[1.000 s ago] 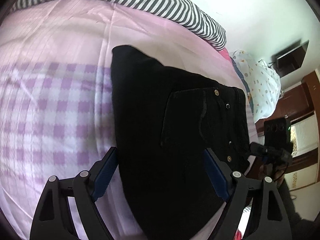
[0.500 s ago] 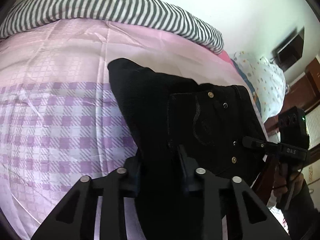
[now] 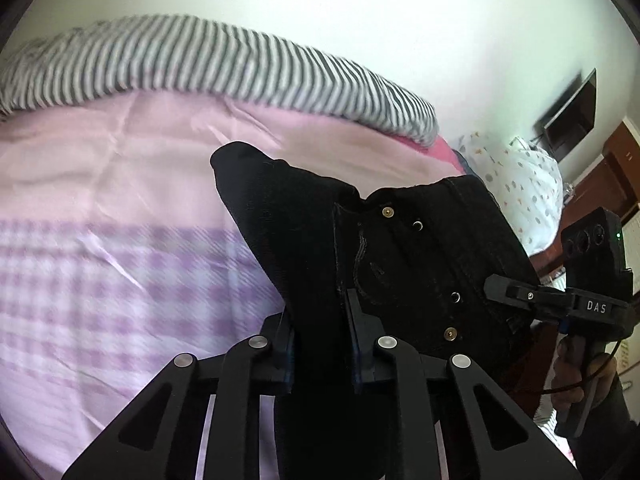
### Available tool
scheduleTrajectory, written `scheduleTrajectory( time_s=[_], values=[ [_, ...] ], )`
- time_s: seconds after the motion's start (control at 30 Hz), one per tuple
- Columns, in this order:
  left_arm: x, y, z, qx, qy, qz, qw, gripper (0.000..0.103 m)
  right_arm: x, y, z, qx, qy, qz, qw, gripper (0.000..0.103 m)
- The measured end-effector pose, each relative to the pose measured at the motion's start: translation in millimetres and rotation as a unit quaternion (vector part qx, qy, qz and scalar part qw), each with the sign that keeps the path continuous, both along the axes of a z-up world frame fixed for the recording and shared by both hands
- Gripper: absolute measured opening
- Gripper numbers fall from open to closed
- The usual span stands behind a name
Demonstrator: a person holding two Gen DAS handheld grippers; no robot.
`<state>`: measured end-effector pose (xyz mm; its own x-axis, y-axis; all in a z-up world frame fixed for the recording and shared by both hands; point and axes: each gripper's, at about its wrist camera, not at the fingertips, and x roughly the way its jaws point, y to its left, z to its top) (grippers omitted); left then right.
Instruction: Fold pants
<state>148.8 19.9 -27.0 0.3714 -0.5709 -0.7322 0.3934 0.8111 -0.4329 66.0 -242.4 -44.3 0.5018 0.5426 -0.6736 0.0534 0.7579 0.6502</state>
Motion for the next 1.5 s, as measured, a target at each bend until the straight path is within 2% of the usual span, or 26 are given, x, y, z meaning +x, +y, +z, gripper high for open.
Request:
scheduleTrajectory(
  time_s=[0.2,0.4,0.53,0.67,0.77,0.83,0.87,0.97,1.03,1.17,1.27,1.37,1.43,1.5],
  values=[
    [23.9,54.3,19.8,0.046,-0.031,0.026,0.9981,0.02,52.2,48.8,-4.0,0.028,-0.007,0.022,0.999,0.025],
    [58.7,100.4,25.0,0.06,-0.04,0.067,0.9951,0.02,99.1,94.2,-14.5,0.046,-0.009,0.048,0.998,0.025],
    [81.8,121.9,17.7,0.07,-0.039,0.078,0.9937,0.02,122.7,115.0,-25.2,0.049,-0.002,0.056,0.997,0.025],
    [99.2,125.0,-2.2,0.086,-0.024,0.078,0.9929,0.021,134.3,124.5,-37.9,0.027,0.008,0.057,0.998,0.025],
    [102.2,131.8,-22.5,0.104,0.003,0.088,0.9907,0.025,134.2,130.1,-44.4,-0.035,0.018,0.06,0.997,0.029],
    [100.6,137.6,-31.3,0.112,0.012,0.099,0.9887,0.036,131.9,133.0,-49.0,-0.092,0.032,0.059,0.993,0.047],
    [97.9,141.1,-35.4,0.117,0.014,0.104,0.9875,0.037,130.1,131.9,-50.9,-0.108,0.035,0.056,0.992,0.049],
    [86.1,144.3,-40.0,0.13,0.006,0.106,0.9859,0.045,121.2,127.9,-52.1,-0.141,0.028,0.054,0.988,0.053],
    [75.8,144.0,-41.5,0.145,-0.007,0.102,0.9841,0.048,111.9,123.8,-49.4,-0.164,0.018,0.038,0.986,0.063],
    [64.6,139.6,-45.0,0.185,-0.023,0.106,0.9767,0.055,106.4,125.5,-51.0,-0.199,0.012,0.033,0.979,0.068],
    [58.0,131.6,-38.9,0.214,-0.035,0.116,0.9694,0.056,109.6,132.8,-47.0,-0.22,0.013,0.026,0.975,0.068],
    [44.3,126.4,-28.9,0.245,-0.042,0.135,0.9591,0.063,108.2,145.2,-34.0,-0.266,-0.007,0.012,0.964,0.069],
    [31.6,124.4,-20.0,0.252,-0.05,0.144,0.9557,0.073,102.0,150.8,-22.2,-0.285,-0.02,-0.002,0.958,0.078],
    [21.1,123.0,-12.1,0.256,-0.055,0.154,0.9527,0.078,92.3,158.7,-8.8,-0.303,-0.038,-0.016,0.952,0.087]
  ],
)
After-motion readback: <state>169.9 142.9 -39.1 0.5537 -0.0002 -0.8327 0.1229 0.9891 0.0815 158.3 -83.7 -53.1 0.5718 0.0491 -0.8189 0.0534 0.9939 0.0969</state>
